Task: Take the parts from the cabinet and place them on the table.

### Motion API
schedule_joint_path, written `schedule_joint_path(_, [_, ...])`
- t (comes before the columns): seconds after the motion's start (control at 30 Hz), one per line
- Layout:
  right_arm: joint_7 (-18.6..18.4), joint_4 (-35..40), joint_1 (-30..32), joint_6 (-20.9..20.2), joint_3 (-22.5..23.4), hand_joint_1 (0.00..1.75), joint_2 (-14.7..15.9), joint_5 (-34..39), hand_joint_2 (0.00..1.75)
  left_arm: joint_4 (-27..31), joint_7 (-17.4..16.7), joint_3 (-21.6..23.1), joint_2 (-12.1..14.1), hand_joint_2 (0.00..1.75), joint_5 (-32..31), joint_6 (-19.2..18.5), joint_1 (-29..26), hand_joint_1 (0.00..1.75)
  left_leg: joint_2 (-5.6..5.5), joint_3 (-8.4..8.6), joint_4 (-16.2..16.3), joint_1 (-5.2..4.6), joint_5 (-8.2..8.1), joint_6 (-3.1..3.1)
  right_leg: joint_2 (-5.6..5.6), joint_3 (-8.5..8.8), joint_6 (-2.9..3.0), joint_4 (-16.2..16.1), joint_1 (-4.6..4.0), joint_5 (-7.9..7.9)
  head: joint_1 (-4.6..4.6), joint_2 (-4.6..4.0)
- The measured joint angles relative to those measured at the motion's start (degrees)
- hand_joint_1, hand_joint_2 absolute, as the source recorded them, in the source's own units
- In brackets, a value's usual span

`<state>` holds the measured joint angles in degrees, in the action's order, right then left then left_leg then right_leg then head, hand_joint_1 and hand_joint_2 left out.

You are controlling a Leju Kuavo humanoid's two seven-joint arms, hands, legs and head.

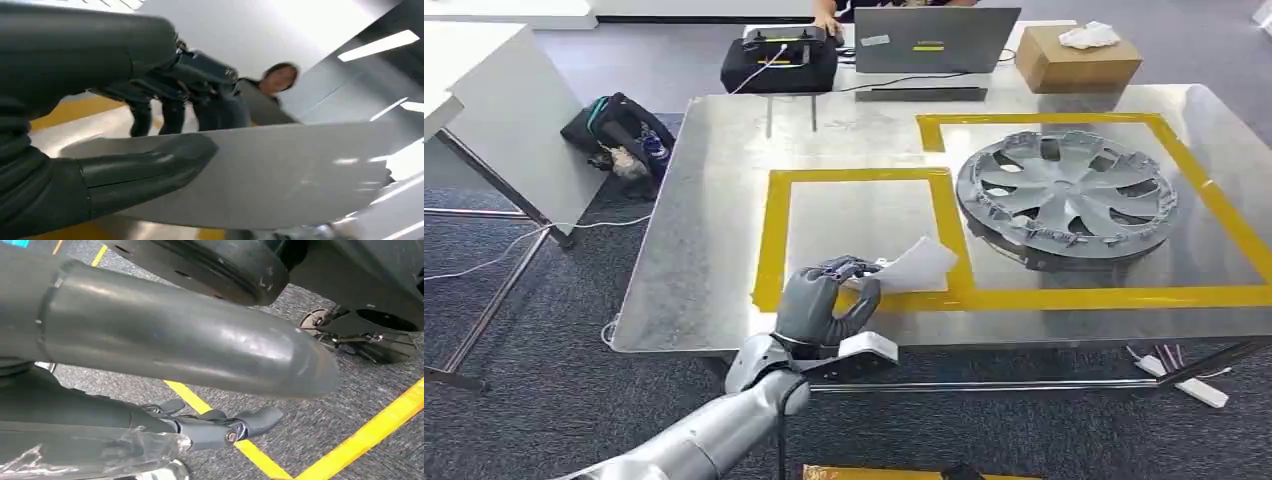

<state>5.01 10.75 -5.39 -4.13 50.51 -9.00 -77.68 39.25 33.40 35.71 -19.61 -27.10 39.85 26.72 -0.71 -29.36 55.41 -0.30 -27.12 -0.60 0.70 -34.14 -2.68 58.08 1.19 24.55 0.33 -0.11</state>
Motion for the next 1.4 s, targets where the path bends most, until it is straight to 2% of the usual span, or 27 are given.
schedule_joint_path(0.1, [0.1,0.0,0.0,0.0,0.0,0.00,0.1,0.5,0.00,-6.1,-9.3,0.3,-0.4,1.75,-3.0,0.0,3.0,1.75,0.01,0.02,0.0,0.00,0.00,0.00,0.02,0.03,-0.01,0.0,0.01,-0.01,0.00,0.00])
schedule_joint_path(0.2, [0.1,0.0,0.4,0.0,0.0,0.00,0.2,1.1,0.00,-10.3,-16.7,-0.8,-0.1,1.75,-8.9,0.2,4.3,1.75,0.02,0.02,0.0,0.00,0.01,0.01,0.01,0.02,-0.02,0.0,0.02,-0.01,0.02,0.00])
schedule_joint_path(0.33, [-0.3,0.0,0.8,0.2,0.1,0.00,0.4,1.5,0.00,-13.8,-19.5,-3.3,0.4,1.75,-15.4,0.2,4.9,1.75,0.02,0.01,0.0,0.01,0.01,0.00,0.02,0.00,-0.02,0.0,0.01,-0.01,0.00,0.00])
schedule_joint_path(0.4, [-0.7,0.0,1.0,0.2,0.1,0.00,0.5,1.6,0.00,-14.3,-20.1,-6.0,0.6,1.75,-19.7,0.2,4.9,1.75,0.02,0.01,0.0,0.01,0.01,0.00,0.03,0.00,-0.01,0.0,0.01,-0.01,0.00,0.00])
schedule_joint_path(0.5, [-1.1,0.0,1.3,0.2,0.1,0.00,0.6,1.6,0.00,-14.9,-20.5,-9.8,0.7,1.75,-23.1,0.3,5.2,1.75,0.02,0.00,0.0,0.00,0.01,0.00,0.02,0.00,-0.01,0.0,0.01,-0.01,0.00,0.00])
schedule_joint_path(0.6, [-1.2,0.0,1.4,0.1,0.1,0.00,0.6,1.6,0.00,-15.1,-18.0,-13.9,0.7,1.75,-25.7,0.3,5.2,1.75,0.02,0.00,0.0,-0.04,0.01,0.01,0.02,0.00,-0.02,0.0,0.01,-0.01,0.00,0.00])
schedule_joint_path(0.7, [-0.9,0.0,1.4,0.1,0.1,0.00,0.6,1.5,0.00,-14.6,-9.8,-19.4,0.3,1.75,-26.7,0.3,4.7,1.75,0.02,0.00,0.0,-0.06,0.01,0.01,0.01,0.01,-0.02,0.0,0.02,-0.01,-0.02,0.00])
schedule_joint_path(0.8, [-0.3,0.0,1.4,0.1,0.1,0.00,0.6,1.3,0.00,-13.3,-2.2,-23.0,-0.3,1.75,-21.7,0.3,3.7,1.75,0.02,0.00,0.0,-0.06,0.00,0.01,0.02,0.01,-0.02,0.0,0.02,-0.01,0.00,0.00])
schedule_joint_path(0.87, [-0.1,0.0,1.4,0.1,0.1,0.00,0.6,1.2,0.00,-12.6,-0.3,-23.9,-0.5,1.75,-18.0,0.3,3.2,1.75,0.02,0.00,0.0,-0.06,0.00,0.01,0.01,0.01,-0.02,0.0,0.02,-0.01,0.00,0.00])
schedule_joint_path(0.97, [0.1,0.0,1.4,0.2,0.1,0.00,0.6,1.2,0.00,-12.0,0.5,-24.6,-0.6,1.75,-16.4,0.3,2.8,1.75,0.01,0.00,0.0,-0.06,0.00,0.01,-0.01,0.01,-0.02,0.0,0.02,-0.01,0.00,0.00])
schedule_joint_path(1.03, [0.3,0.0,1.4,0.2,0.1,0.00,0.6,1.2,0.00,-11.6,2.7,-24.7,-0.7,1.75,-11.4,0.3,2.6,1.75,0.01,0.00,0.0,-0.06,0.00,0.01,0.02,0.00,-0.02,0.0,0.02,-0.01,0.00,0.00])
schedule_joint_path(1.1, [0.5,0.0,1.4,0.6,0.1,0.00,0.5,1.7,0.00,-10.1,5.5,-23.3,-0.9,1.75,-1.0,0.3,2.0,1.75,0.01,0.00,0.0,-0.06,0.00,0.01,0.01,0.00,-0.02,0.0,0.02,-0.01,-0.02,0.00])
schedule_joint_path(1.2, [0.1,0.0,1.4,1.1,0.1,0.00,0.3,2.0,0.00,-5.8,6.4,-18.3,-0.9,1.75,10.3,-0.3,0.4,1.75,-0.02,-0.02,0.0,-0.06,0.00,0.01,-0.06,0.01,-0.02,0.0,0.02,-0.01,0.00,0.00])
schedule_joint_path(1.3, [-0.3,0.0,1.5,1.2,0.1,0.00,0.1,2.0,0.00,-0.5,6.7,-11.9,-0.4,1.75,17.3,-4.6,-0.5,1.75,-0.01,-0.04,0.0,-0.07,0.00,0.01,-0.05,0.01,-0.02,0.0,0.03,-0.01,0.00,0.00])
schedule_joint_path(1.4, [-0.4,0.0,1.5,1.2,0.1,0.00,0.0,2.3,0.00,5.6,6.7,-8.0,0.4,1.75,21.9,-10.6,-2.1,1.75,-0.01,-0.05,0.0,-0.07,-0.01,0.03,-0.01,0.01,-0.02,0.0,0.04,-0.01,0.00,0.00])
